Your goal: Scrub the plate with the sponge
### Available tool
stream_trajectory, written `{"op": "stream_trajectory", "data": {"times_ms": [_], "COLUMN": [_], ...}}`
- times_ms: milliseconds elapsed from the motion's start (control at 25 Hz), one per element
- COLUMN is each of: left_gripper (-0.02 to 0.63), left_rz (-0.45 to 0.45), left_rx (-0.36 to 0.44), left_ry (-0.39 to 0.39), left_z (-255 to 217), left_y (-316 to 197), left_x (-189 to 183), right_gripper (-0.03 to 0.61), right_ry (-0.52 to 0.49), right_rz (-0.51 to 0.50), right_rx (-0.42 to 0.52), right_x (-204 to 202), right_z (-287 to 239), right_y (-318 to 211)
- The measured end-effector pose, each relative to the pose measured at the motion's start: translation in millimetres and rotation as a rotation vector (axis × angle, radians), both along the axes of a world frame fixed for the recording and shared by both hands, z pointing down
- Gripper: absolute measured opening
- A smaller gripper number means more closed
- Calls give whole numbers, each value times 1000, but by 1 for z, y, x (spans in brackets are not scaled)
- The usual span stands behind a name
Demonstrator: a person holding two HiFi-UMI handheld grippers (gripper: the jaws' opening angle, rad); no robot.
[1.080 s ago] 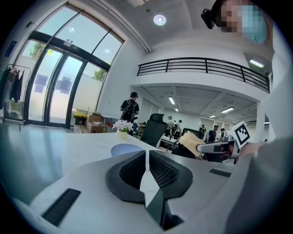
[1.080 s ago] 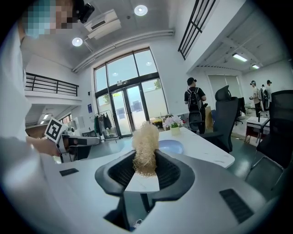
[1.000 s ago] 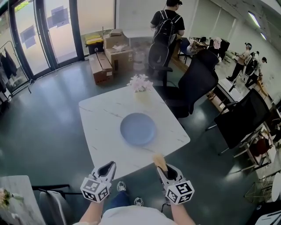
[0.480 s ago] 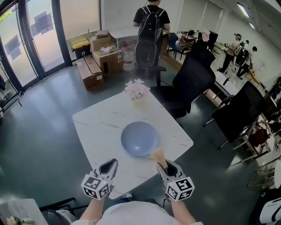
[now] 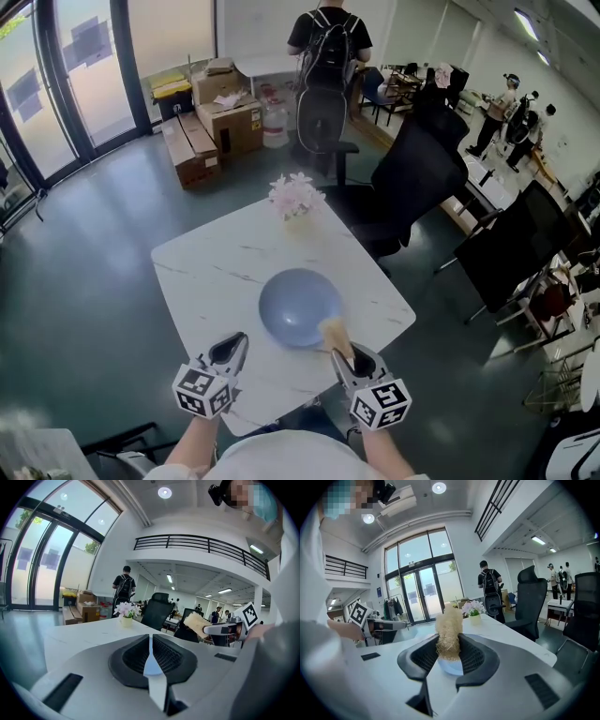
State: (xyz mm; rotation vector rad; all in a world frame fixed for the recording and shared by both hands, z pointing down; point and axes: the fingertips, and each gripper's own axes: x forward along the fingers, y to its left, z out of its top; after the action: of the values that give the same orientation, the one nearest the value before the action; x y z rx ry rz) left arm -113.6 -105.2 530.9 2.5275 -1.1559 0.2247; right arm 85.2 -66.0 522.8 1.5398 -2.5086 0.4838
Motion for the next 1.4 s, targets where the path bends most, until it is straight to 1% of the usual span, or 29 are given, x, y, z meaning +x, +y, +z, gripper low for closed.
{"op": "stream_trajectory", "data": {"times_ms": [160, 280, 360, 480, 640, 800, 920, 1040, 1200, 1320, 1360, 1400], "left_gripper": [46, 46, 46, 46, 46, 46, 46, 46, 46, 48, 54, 92], "left_rz": [-32, -42, -46, -59, -76, -82, -95, -105, -98, -122, -135, -147], "left_rx": [-18, -32, -39, -72, -137, -200, -268, -341, -445, -510, -528, -551], "left_ry": [1, 14, 9, 2, -22, -61, -72, -67, -52, -43, -37, -26], "left_z": [5, 8, 12, 23, 49, 76, 100, 122, 151, 167, 171, 175], "left_y": [-17, -29, -37, -47, -63, -69, -72, -76, -78, -80, -81, -82], "left_x": [9, 17, 22, 24, 26, 29, 30, 32, 39, 39, 39, 39], "right_gripper": [126, 126, 126, 126, 126, 126, 126, 125, 126, 126, 126, 126], "right_ry": [11, 12, 12, 8, 4, 2, 2, 1, 5, 6, 6, 7], "right_rz": [-34, -54, -66, -78, -90, -93, -96, -100, -100, -101, -100, -99], "right_rx": [0, 1, -5, -12, -19, -22, -28, -43, -53, -56, -57, -59], "right_x": [7, 12, 15, 16, 18, 20, 21, 22, 23, 24, 24, 25], "right_z": [-3, -4, -1, 1, 5, 6, 9, 14, 19, 18, 19, 20], "right_y": [-19, -32, -39, -45, -53, -57, -60, -60, -61, -60, -59, -59]}}
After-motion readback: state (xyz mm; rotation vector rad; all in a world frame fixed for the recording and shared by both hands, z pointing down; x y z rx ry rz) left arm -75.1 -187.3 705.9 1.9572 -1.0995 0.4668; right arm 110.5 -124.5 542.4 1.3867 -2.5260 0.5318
